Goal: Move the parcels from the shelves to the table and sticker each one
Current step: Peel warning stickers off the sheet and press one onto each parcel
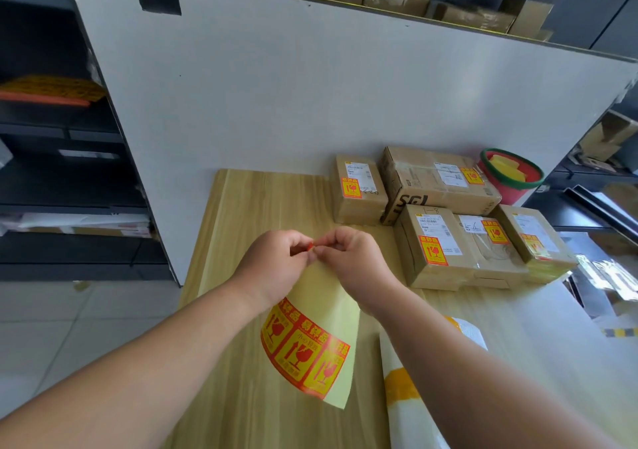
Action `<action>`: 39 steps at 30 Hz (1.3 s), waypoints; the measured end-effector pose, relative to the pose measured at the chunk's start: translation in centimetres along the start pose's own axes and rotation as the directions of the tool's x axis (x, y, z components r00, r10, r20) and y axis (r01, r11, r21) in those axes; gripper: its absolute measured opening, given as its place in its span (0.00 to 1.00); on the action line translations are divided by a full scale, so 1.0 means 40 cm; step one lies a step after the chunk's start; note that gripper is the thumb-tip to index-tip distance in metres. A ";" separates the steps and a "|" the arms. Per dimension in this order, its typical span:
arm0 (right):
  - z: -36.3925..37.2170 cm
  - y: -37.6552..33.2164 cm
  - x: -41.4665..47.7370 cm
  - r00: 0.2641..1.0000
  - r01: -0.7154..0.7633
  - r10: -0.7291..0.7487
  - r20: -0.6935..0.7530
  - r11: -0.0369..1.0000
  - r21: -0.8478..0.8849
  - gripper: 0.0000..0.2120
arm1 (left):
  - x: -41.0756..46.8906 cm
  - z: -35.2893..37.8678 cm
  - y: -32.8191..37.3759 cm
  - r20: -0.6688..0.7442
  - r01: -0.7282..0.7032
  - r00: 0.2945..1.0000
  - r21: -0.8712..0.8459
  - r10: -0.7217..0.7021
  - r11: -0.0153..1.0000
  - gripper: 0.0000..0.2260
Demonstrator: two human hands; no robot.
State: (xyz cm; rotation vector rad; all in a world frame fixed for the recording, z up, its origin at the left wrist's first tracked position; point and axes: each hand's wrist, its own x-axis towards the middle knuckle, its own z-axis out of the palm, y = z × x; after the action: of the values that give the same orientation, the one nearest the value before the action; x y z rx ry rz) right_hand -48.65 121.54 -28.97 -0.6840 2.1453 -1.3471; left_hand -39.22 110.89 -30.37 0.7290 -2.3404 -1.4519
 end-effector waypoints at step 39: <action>0.016 0.071 0.041 0.995 -0.064 0.052 -0.080 0.985 -0.158 0.05 | 0.044 -0.049 -0.061 -0.085 0.417 0.841 -0.530 -0.535 0.739 0.06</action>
State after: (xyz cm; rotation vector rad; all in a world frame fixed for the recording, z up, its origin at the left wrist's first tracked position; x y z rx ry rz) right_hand -49.86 121.12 -32.08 -0.6357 2.3351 -1.1964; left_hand -39.06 107.59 -31.69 1.3248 -1.5441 -1.9411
